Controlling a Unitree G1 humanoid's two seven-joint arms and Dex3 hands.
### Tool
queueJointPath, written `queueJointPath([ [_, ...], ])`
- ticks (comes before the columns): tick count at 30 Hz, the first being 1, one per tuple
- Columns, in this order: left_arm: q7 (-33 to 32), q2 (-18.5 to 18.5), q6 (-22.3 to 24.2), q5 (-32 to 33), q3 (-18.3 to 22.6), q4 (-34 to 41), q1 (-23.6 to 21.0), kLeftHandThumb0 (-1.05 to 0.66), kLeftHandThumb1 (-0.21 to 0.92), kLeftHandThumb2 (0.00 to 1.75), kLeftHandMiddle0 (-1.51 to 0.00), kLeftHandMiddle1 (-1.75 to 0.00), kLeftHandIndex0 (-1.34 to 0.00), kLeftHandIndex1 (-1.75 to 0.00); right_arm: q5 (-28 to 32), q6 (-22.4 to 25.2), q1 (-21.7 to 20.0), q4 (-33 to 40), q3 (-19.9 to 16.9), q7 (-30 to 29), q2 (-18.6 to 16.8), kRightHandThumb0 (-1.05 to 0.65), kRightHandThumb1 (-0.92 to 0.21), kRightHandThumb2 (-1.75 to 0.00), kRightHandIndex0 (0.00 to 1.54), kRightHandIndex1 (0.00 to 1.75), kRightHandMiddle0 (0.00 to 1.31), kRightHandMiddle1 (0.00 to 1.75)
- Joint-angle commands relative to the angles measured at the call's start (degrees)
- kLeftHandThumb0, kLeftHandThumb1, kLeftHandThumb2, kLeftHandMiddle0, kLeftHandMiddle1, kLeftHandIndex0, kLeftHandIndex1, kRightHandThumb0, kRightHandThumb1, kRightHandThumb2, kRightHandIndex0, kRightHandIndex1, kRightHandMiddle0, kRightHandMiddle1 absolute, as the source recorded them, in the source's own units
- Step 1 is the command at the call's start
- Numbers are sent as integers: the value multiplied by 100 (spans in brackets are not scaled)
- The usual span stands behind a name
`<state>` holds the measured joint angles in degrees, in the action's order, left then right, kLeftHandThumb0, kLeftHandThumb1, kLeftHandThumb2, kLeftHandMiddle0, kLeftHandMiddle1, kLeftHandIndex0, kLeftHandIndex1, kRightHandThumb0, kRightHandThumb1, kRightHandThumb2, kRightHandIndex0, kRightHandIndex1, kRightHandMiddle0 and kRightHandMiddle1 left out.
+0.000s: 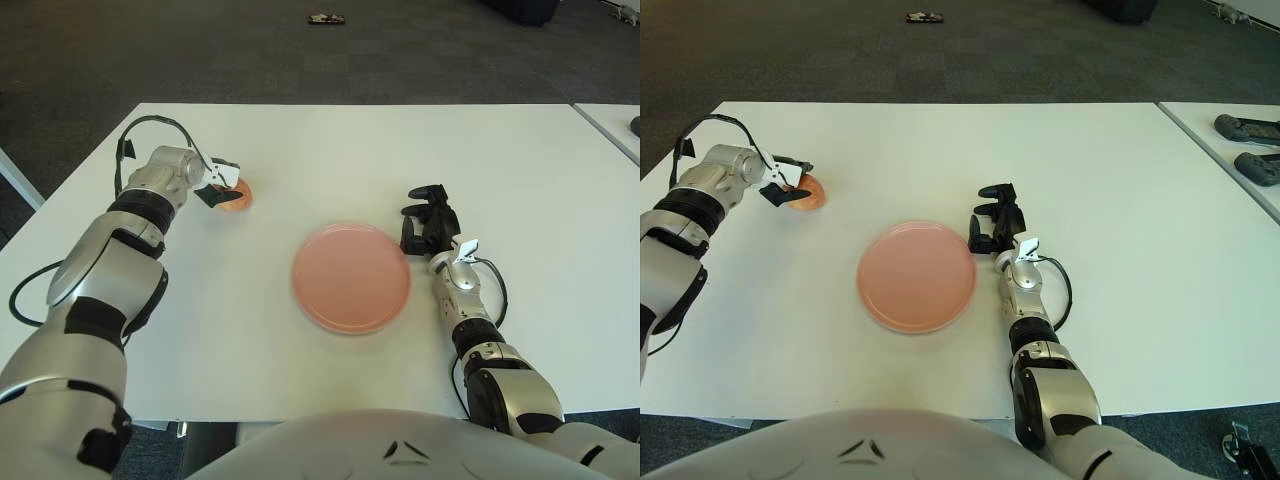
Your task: Put the apple into the plate.
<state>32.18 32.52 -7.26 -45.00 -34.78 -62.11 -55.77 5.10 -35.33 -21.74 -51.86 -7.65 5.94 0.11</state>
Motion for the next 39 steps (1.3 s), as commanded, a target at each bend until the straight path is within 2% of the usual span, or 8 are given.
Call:
queueJointPath([
  [1,-1,-37,110,68,47,-81,42,-105,92,92,-4,-2,0,0,42,119,33,-168,-44,24,10,53,-16,-151,74,175,95,175],
  [16,-837,-589,150,-8,-119,-807,177,-104,92,71,-19,-11,0,0,31,81,-21,-281,-86,3,6,53,-16,-151,74,175,95,175],
  [18,-1042,-618,86,6,-121,-866,224,-104,92,67,-21,-47,0,0,39,61,-19,-288,-95,-1,-1,53,-16,-151,74,175,95,175],
  [20,-1332,-631,-5,-22,-154,-930,291,-101,92,56,-31,-106,0,0,45,57,-16,-285,-100,-8,-12,53,-16,-151,74,175,96,175],
  [22,-1634,-644,-85,-80,-213,-1003,361,-99,92,46,-28,-126,0,0,47,62,-12,-279,-103,-13,-21,53,-16,-151,74,175,96,175],
  [25,-2102,-648,-199,-137,-285,-1101,471,-96,91,36,-16,-117,0,0,55,68,-7,-273,-111,-6,-24,53,-16,-151,74,175,96,175],
  [33,-2348,-786,-211,-203,-406,-1263,390,-92,82,24,-3,-37,0,0,42,95,3,-270,-126,-2,-6,53,-16,-151,74,175,96,175],
  [39,-2494,-800,-229,-287,-534,-1279,366,-89,77,22,0,-9,0,0,25,67,5,-283,-118,-7,-6,53,-16,-151,74,175,95,175],
])
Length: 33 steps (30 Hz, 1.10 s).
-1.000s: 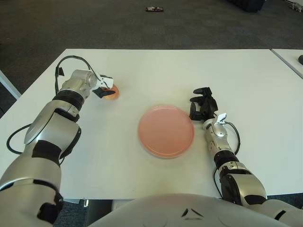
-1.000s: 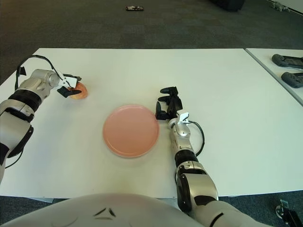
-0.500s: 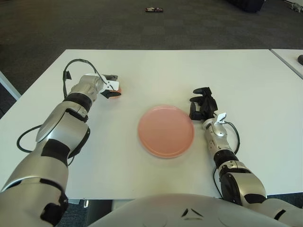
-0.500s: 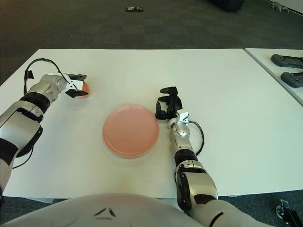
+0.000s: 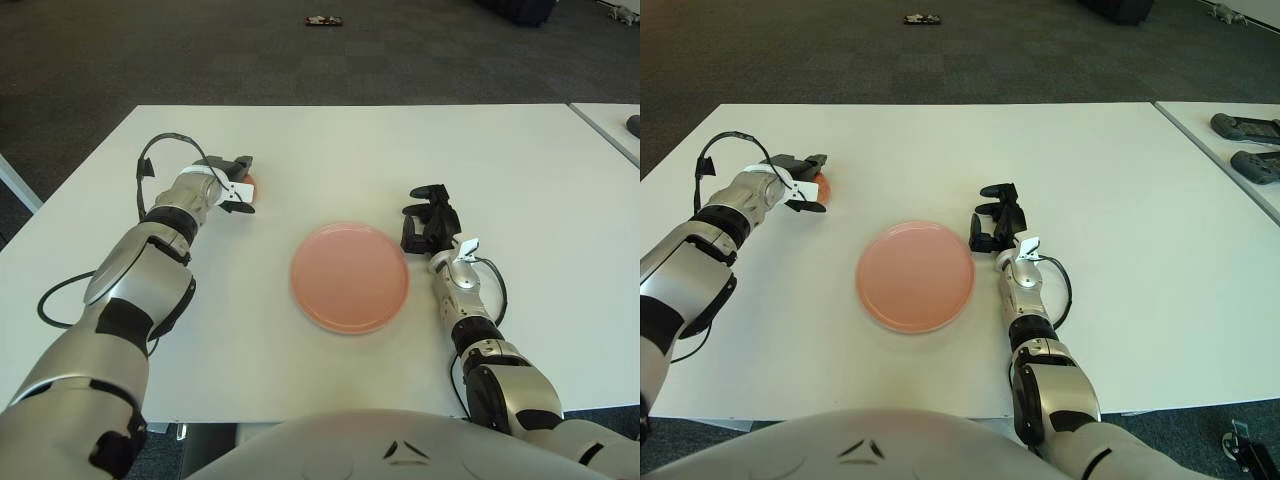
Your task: Put the apple into the plate.
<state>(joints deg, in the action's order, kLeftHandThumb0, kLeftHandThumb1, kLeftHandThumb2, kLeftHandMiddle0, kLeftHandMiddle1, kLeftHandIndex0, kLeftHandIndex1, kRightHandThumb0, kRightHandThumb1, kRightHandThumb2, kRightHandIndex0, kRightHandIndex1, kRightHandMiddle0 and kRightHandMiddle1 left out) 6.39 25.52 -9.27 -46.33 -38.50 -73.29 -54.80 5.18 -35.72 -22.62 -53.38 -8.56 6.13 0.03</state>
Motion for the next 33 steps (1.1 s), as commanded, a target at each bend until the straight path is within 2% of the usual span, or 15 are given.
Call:
queueJointPath([
  [1,55,-93,-33,-167,-182,-160,268,-89,76,22,0,-7,0,0,23,94,94,-135,-29,-18,1,53,-16,-151,74,175,95,175],
  [6,74,-42,-117,-185,-243,-150,246,-89,71,21,0,-1,0,0,61,80,91,-142,-46,13,-10,53,-16,-151,74,175,95,175],
  [17,317,-3,-130,-241,-347,-146,140,-87,67,21,0,0,0,0,66,93,79,-169,-73,37,-2,53,-16,-151,74,175,95,175],
  [23,601,8,15,-178,-299,-218,53,-94,69,22,0,0,0,0,49,133,64,-189,-74,-8,-4,53,-15,-151,74,175,95,175],
  [33,773,280,-103,-322,-431,-85,-70,-103,76,23,0,0,0,0,-9,36,48,-220,-55,-137,-19,54,-14,-153,75,175,97,175],
])
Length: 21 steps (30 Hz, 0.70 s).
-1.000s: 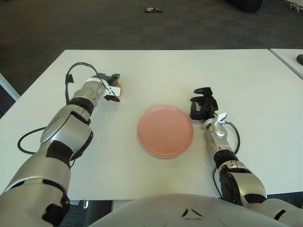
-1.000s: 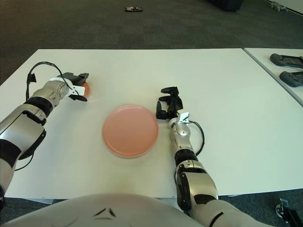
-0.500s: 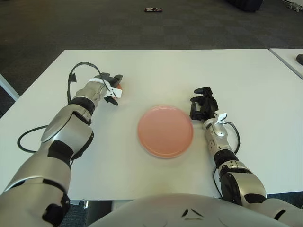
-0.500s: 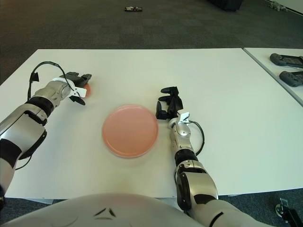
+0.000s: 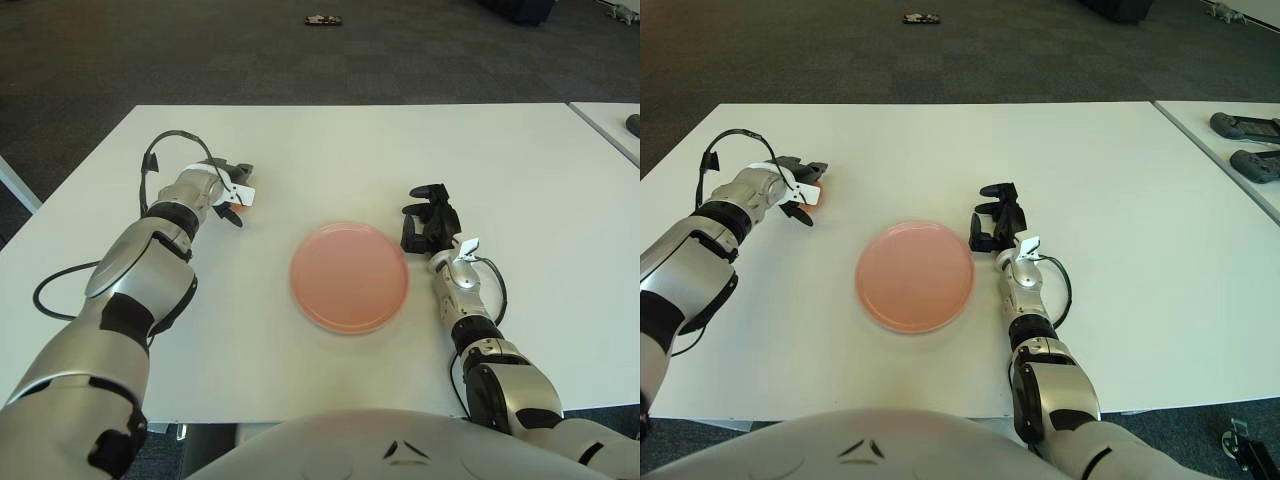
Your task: Put the apple into the plate.
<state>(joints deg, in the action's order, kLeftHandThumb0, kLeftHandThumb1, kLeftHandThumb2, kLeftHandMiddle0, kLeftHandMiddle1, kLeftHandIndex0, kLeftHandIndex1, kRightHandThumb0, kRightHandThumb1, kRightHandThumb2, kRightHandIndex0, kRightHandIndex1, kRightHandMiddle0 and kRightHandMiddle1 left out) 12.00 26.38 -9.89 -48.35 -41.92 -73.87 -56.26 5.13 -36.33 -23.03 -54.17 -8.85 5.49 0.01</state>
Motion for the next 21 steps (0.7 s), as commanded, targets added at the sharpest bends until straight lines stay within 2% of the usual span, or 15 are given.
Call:
queueJointPath([
  [1,241,217,-65,-111,-82,-4,67,-104,77,23,0,0,0,0,4,88,84,-149,-27,-69,-22,54,-14,-153,76,175,98,175],
  [9,380,242,26,-30,-6,53,39,-103,80,23,0,0,0,0,46,69,58,-186,-41,-6,-9,55,-13,-155,77,175,99,175],
  [17,435,215,235,53,92,-49,-15,-98,80,25,-22,-13,0,-3,66,99,40,-202,-56,50,12,55,-12,-155,77,175,100,175],
  [18,430,215,257,69,113,-79,-24,-95,77,29,-28,-23,0,-29,75,108,39,-201,-59,64,13,55,-12,-155,77,175,99,175],
  [20,471,199,361,116,170,-122,-37,-90,72,35,-33,-39,-1,-63,104,128,38,-199,-76,108,16,55,-12,-155,77,175,99,175],
  [21,441,213,403,136,202,-147,-17,-87,66,43,-34,-52,-2,-91,114,131,37,-200,-84,123,15,55,-13,-154,76,175,98,175],
])
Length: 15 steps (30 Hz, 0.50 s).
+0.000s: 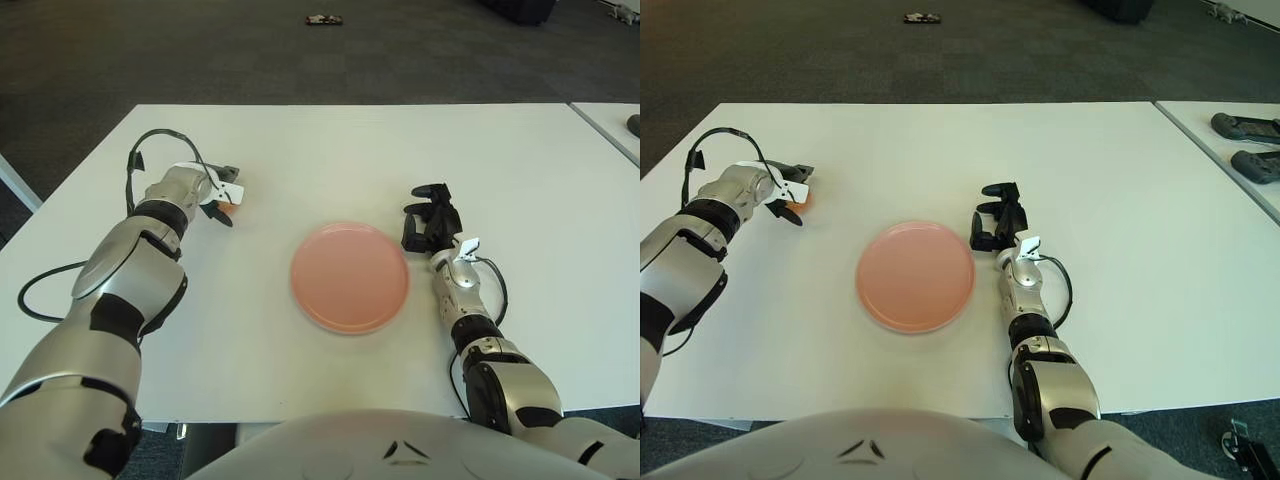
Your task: Put the apple into the plate.
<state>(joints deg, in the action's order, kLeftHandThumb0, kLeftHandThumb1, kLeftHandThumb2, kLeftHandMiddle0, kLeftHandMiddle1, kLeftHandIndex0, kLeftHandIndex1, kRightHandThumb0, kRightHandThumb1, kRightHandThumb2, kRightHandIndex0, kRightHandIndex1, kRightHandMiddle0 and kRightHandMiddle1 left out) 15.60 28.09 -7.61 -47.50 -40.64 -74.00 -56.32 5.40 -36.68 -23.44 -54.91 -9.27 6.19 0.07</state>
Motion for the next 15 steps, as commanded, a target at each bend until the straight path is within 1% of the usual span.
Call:
queueJointPath([
  [1,56,54,202,62,96,-151,3,-83,59,53,-35,-64,-7,-112,92,169,78,-128,-48,62,8,55,-13,-154,76,175,97,175],
  [2,17,61,230,73,117,-161,20,-81,54,61,-37,-73,-12,-127,98,169,80,-126,-55,73,10,54,-13,-154,76,175,97,175],
  [5,-54,45,323,91,158,-161,42,-76,46,72,-39,-85,-21,-147,112,173,82,-124,-72,91,11,54,-14,-153,76,175,96,175],
  [8,-127,56,425,116,212,-148,65,-72,41,79,-43,-93,-29,-158,123,196,87,-120,-85,124,21,54,-14,-153,75,175,95,175],
  [11,-179,68,478,124,234,-133,78,-70,38,83,-45,-97,-33,-164,129,206,88,-118,-91,151,27,53,-15,-152,74,175,94,175],
  [15,-438,78,713,157,313,-108,122,-67,37,86,-48,-101,-37,-170,144,213,86,-129,-95,209,35,53,-15,-151,74,175,94,175],
])
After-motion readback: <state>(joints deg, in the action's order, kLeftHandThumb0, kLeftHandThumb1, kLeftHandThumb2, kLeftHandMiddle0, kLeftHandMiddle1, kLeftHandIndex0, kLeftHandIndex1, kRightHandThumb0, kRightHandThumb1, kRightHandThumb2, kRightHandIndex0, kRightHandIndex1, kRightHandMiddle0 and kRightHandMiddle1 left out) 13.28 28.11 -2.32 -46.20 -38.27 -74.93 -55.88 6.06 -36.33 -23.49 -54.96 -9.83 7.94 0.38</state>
